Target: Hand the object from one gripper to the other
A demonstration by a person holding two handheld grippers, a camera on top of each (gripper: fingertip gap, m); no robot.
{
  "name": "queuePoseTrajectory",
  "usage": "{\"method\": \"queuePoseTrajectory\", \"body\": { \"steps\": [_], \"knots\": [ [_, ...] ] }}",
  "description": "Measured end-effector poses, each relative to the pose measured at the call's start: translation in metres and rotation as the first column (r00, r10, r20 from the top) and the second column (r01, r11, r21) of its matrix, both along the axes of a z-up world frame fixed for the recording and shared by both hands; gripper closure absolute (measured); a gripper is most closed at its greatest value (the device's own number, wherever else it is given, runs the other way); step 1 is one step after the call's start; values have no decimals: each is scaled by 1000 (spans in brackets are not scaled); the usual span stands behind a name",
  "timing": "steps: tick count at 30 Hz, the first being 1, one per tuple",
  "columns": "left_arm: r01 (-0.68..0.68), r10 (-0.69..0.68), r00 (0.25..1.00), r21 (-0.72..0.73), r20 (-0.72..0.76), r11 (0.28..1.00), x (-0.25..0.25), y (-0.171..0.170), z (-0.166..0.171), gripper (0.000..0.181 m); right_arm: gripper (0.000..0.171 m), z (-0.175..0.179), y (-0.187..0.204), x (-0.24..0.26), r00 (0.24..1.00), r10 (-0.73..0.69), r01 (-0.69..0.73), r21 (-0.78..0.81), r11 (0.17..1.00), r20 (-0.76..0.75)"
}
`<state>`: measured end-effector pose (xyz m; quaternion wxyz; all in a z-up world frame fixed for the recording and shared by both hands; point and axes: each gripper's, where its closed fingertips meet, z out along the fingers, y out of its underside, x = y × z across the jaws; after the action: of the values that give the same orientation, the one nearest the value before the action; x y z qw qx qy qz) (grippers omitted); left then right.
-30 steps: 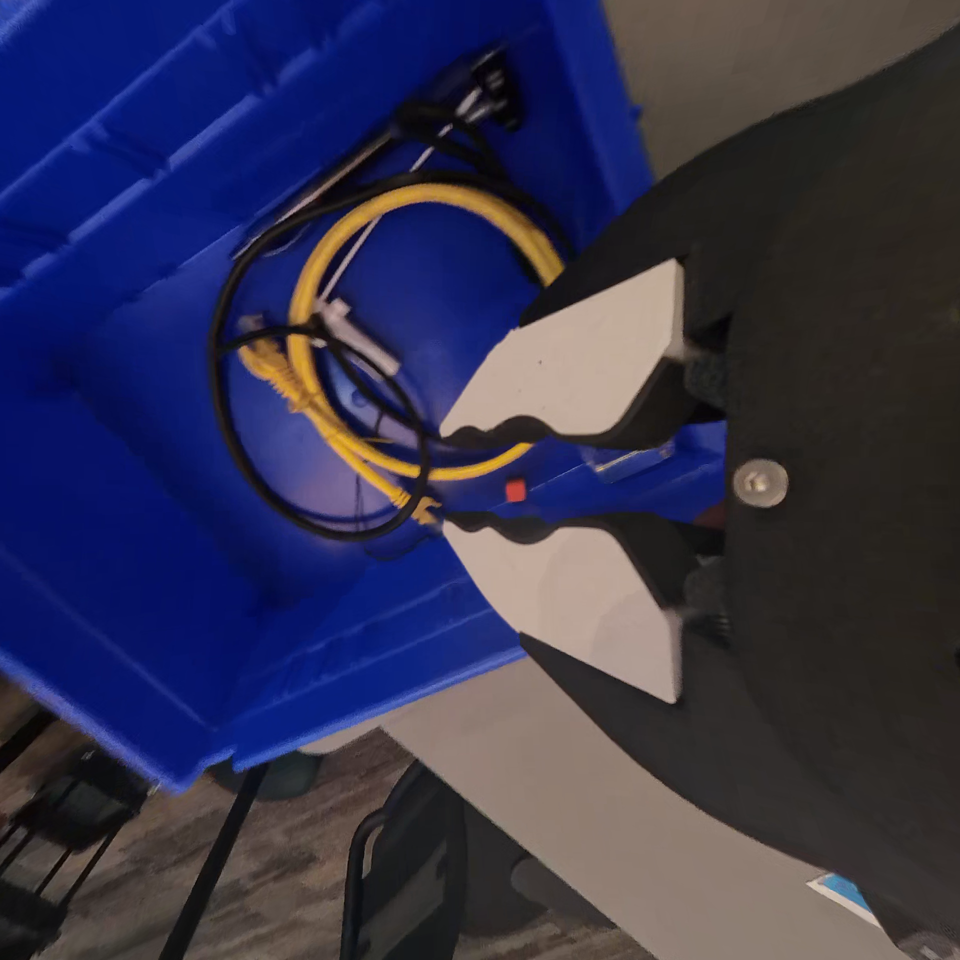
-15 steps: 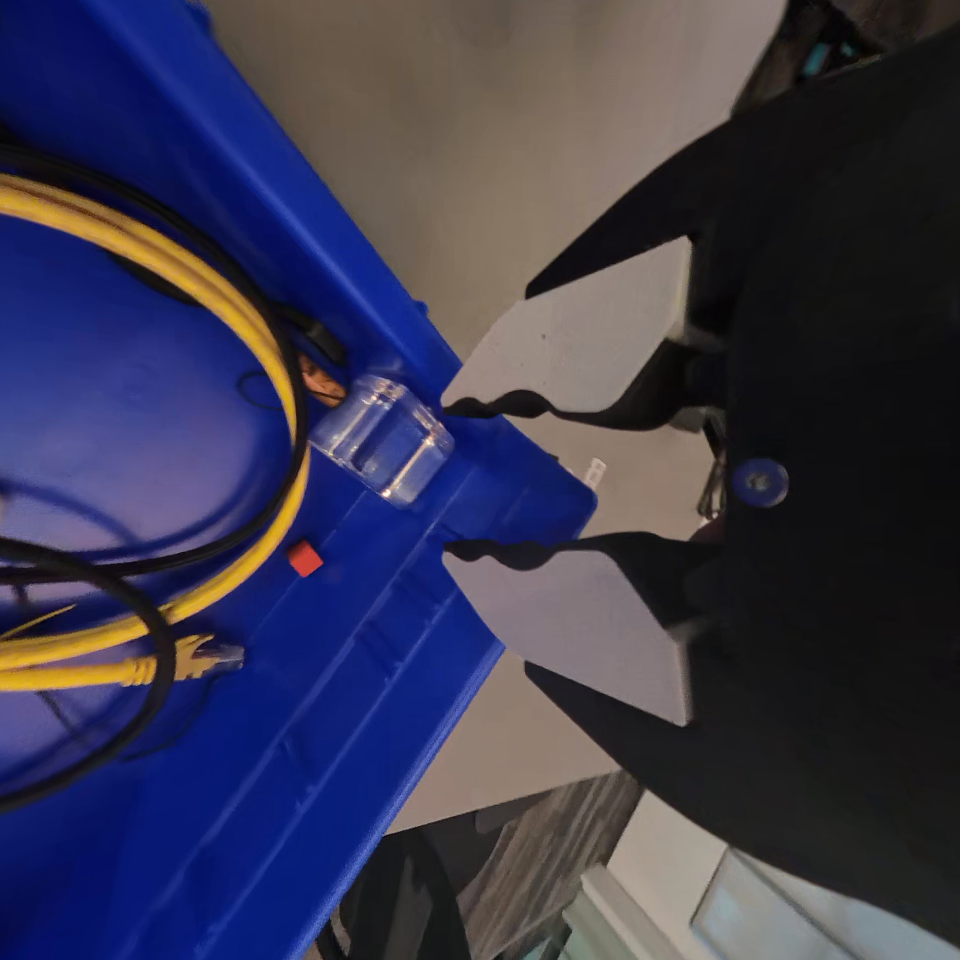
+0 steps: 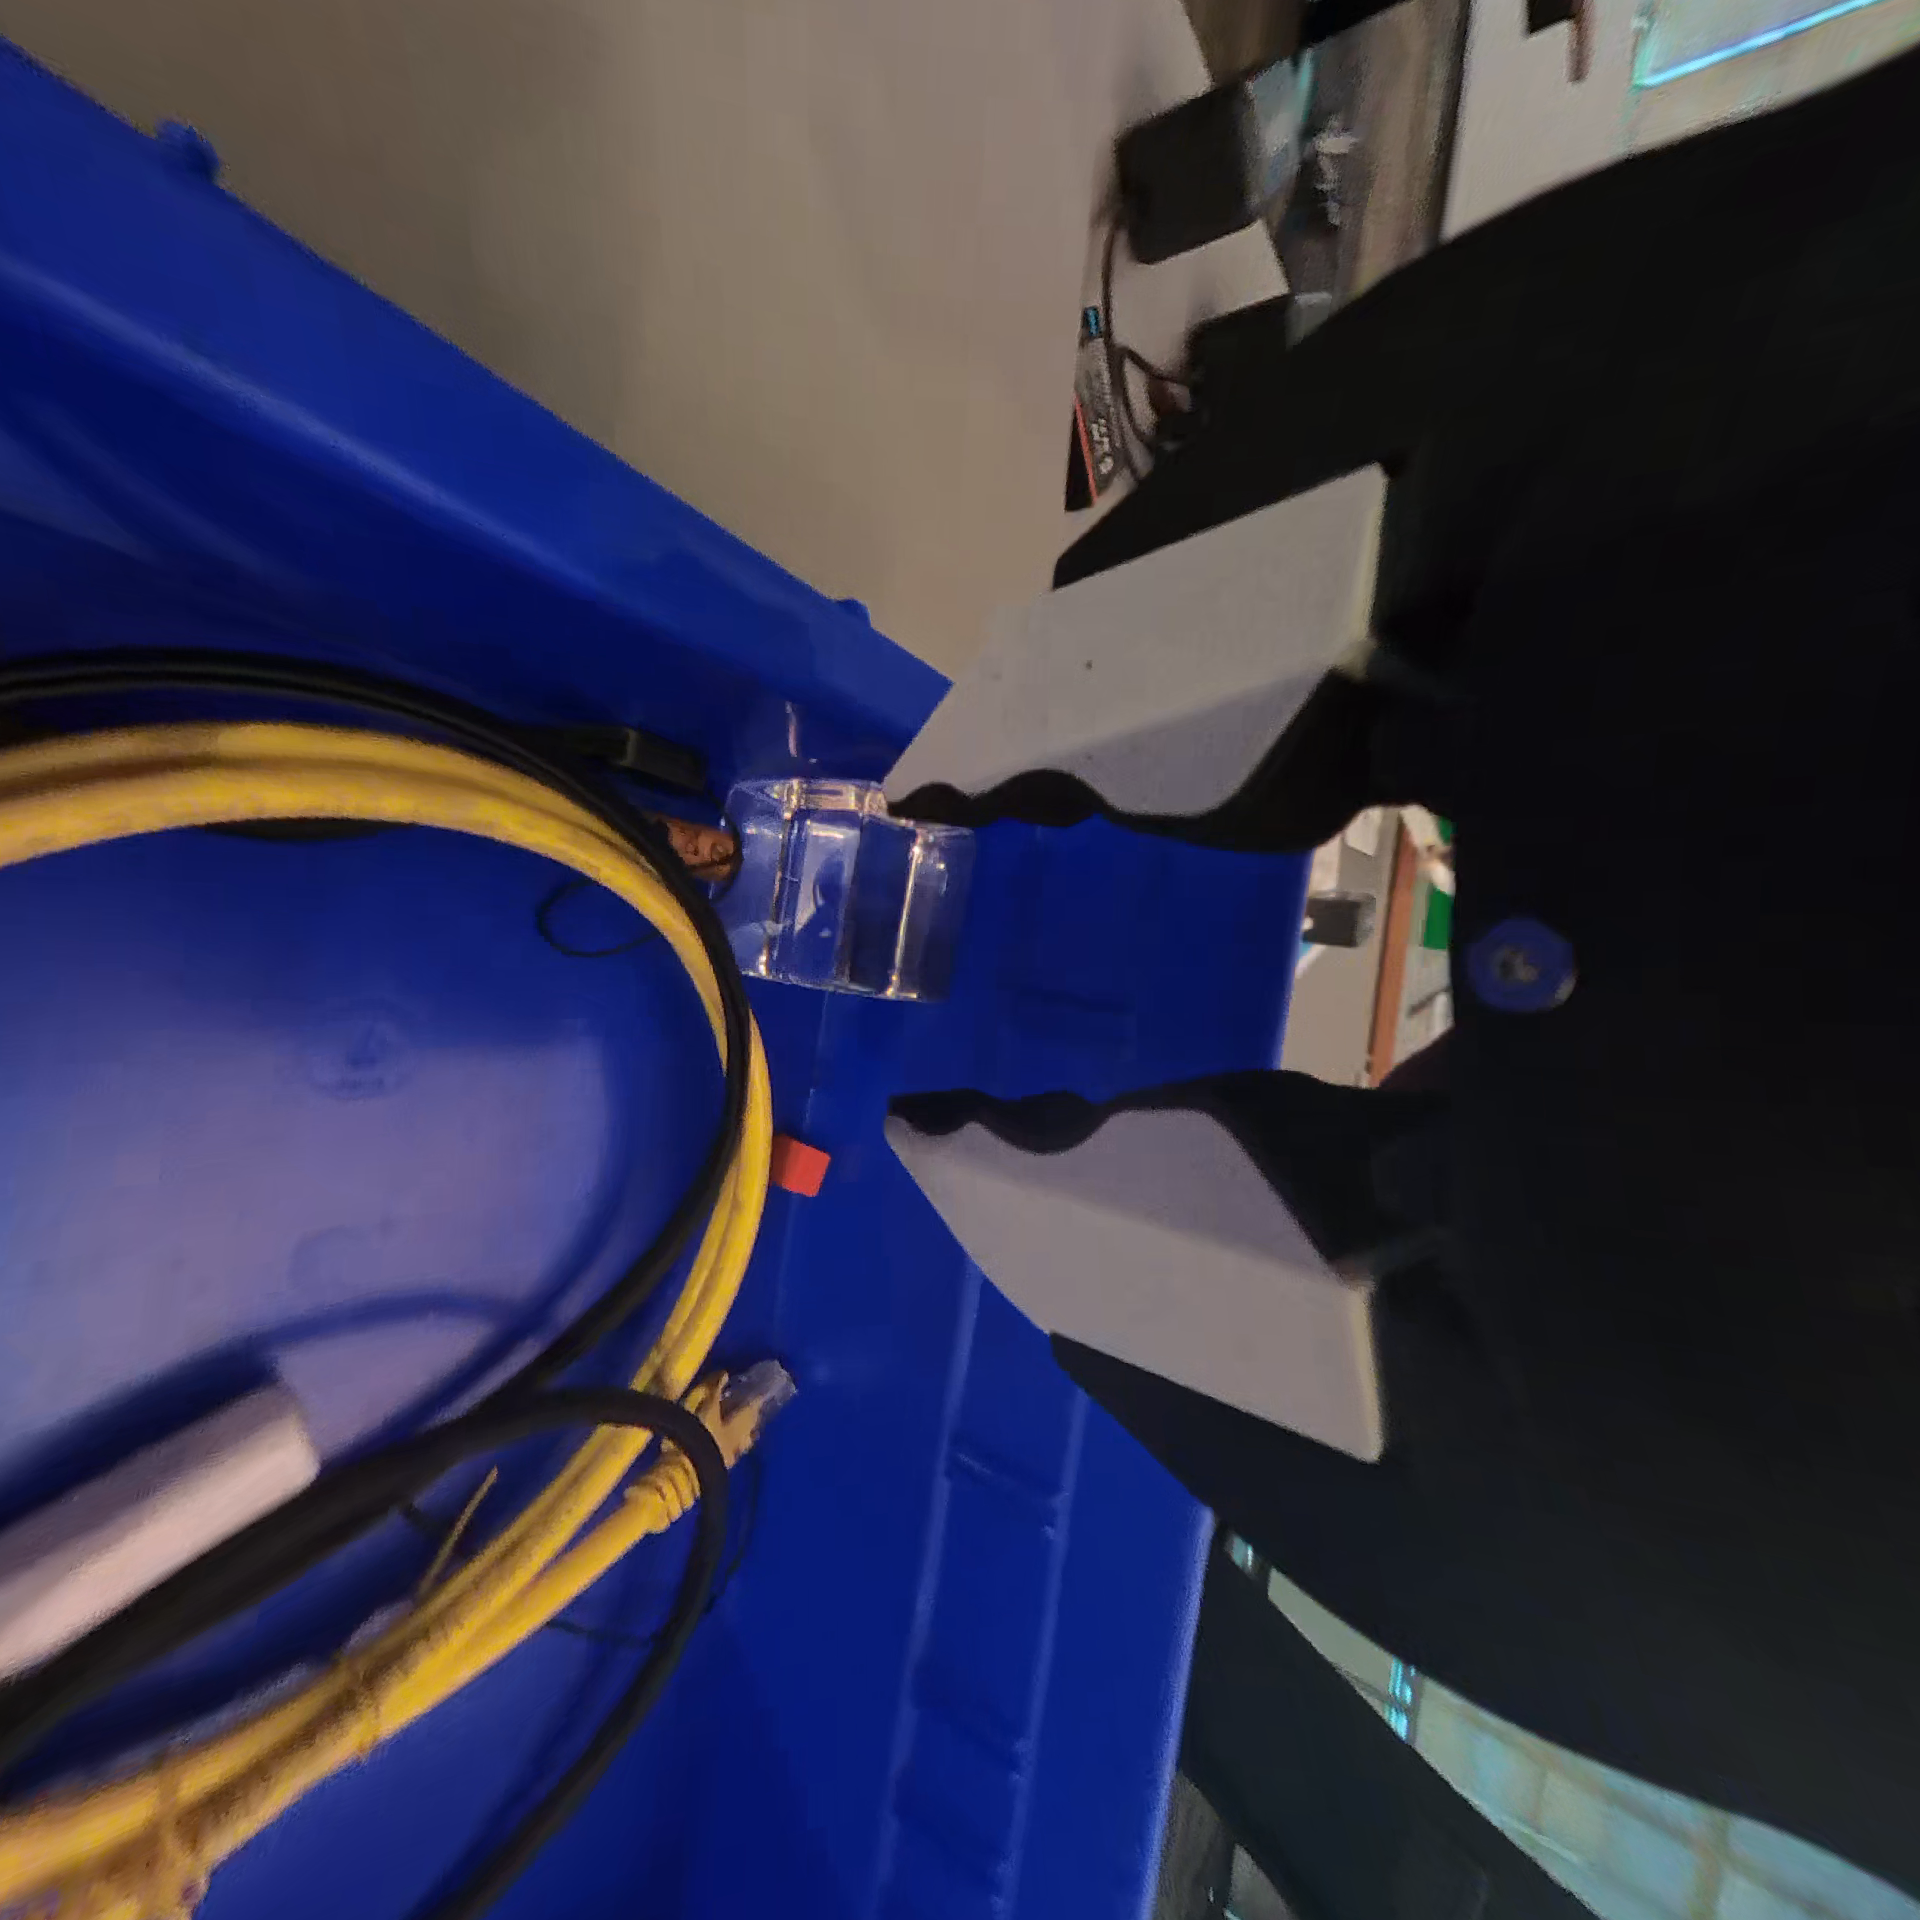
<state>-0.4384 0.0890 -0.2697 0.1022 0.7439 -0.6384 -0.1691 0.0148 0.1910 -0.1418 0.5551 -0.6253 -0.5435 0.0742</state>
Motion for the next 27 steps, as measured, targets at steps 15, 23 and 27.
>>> {"method": "queuePoseTrajectory", "body": {
  "steps": [15,23,27],
  "knots": [
    [-65,69,998,-272,5,960,1,-8,-9,137,120,-3,3,2,1000,-3,3,-5,1000,4],
    [-84,74,996,-289,-43,954,0,-8,-10,139,120,-2,5,4,1000,-6,6,-5,1000,-3],
    [-106,103,981,9,166,994,20,39,-5,170,120,2,3,4,1000,-3,3,1,1000,-9]
  ]
}}
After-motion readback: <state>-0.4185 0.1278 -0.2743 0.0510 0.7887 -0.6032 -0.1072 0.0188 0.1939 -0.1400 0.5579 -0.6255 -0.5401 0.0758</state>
